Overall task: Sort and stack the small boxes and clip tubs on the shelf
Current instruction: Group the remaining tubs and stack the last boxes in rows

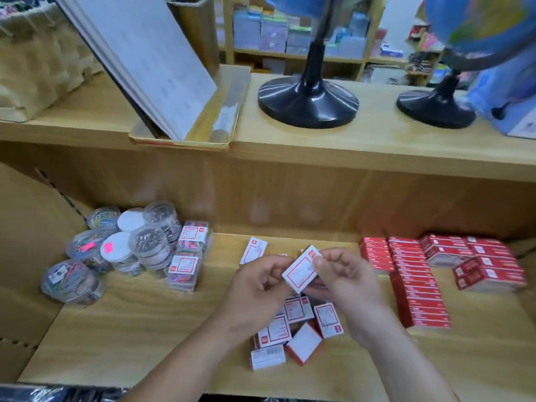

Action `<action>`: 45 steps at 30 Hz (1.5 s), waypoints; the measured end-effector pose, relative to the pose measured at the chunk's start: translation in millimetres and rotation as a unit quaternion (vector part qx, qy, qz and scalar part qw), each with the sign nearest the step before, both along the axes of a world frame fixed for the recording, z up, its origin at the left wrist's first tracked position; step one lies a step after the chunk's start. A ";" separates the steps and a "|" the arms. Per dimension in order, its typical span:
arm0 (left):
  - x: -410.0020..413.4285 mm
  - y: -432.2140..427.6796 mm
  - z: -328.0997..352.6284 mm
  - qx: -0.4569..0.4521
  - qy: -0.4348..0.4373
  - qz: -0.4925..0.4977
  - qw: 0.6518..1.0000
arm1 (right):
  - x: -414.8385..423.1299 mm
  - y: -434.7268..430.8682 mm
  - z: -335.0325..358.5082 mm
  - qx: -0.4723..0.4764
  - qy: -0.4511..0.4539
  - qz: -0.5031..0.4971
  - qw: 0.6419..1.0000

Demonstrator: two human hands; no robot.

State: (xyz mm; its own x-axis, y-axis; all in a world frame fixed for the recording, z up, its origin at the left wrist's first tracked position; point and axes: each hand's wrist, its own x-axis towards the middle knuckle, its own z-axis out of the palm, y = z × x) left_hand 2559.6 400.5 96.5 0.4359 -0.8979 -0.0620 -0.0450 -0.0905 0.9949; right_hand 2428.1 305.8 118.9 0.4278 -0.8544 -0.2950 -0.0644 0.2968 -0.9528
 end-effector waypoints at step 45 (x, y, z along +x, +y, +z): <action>-115.0 -49.6 -9.7 0.098 -0.036 -0.148 0.984 | -211.0 -5.2 -37.0 -0.112 0.143 -0.149 0.972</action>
